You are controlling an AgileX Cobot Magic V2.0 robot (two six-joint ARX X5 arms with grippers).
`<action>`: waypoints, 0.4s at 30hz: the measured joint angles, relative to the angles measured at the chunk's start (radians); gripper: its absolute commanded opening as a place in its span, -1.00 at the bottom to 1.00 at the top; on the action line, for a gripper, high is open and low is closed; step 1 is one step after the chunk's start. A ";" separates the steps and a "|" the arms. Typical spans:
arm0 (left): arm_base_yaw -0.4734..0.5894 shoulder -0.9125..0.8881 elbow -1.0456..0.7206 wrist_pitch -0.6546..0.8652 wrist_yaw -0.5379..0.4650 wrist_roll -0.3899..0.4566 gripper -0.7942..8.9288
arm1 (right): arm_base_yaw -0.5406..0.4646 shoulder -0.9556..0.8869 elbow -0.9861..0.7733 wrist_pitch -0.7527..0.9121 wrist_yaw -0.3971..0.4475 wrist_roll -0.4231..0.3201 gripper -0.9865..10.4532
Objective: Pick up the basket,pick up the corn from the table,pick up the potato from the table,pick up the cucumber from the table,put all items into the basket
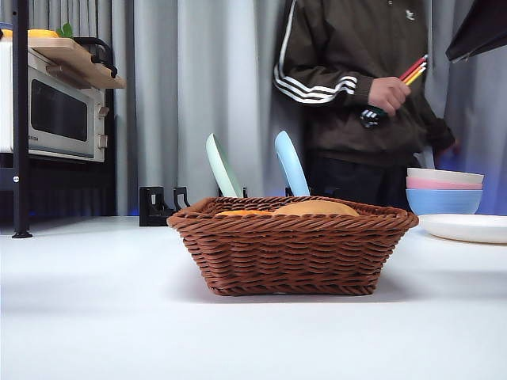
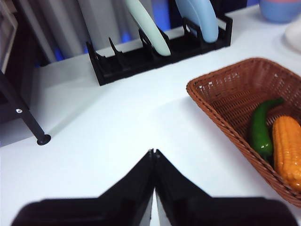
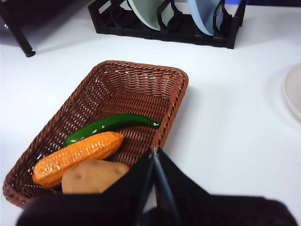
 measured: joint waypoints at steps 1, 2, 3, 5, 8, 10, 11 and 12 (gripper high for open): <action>0.000 0.001 0.000 0.000 0.000 0.000 -0.84 | 0.000 0.000 0.000 0.000 0.000 0.005 -0.82; 0.000 0.006 0.000 0.000 0.000 0.000 -0.84 | 0.000 0.000 0.000 0.000 0.000 0.010 -0.82; 0.000 0.012 0.000 0.000 0.000 -0.001 -0.84 | 0.000 0.000 0.000 0.000 0.000 0.014 -0.82; 0.000 0.022 0.000 0.000 0.000 -0.004 -0.84 | 0.000 0.000 0.000 0.000 0.000 0.018 -0.82; 0.000 0.032 0.000 -0.002 0.000 -0.006 -0.84 | 0.000 0.001 0.000 0.000 0.000 0.019 -0.82; 0.000 0.030 0.000 -0.001 0.000 -0.007 -0.84 | 0.000 0.001 0.000 0.000 0.000 0.021 -0.82; 0.000 0.029 0.000 -0.002 0.000 -0.007 -0.84 | 0.000 0.001 0.000 0.000 0.000 0.021 -0.82; 0.000 0.026 0.000 -0.002 0.000 -0.007 -0.84 | 0.000 0.001 0.000 0.000 -0.001 0.022 -0.82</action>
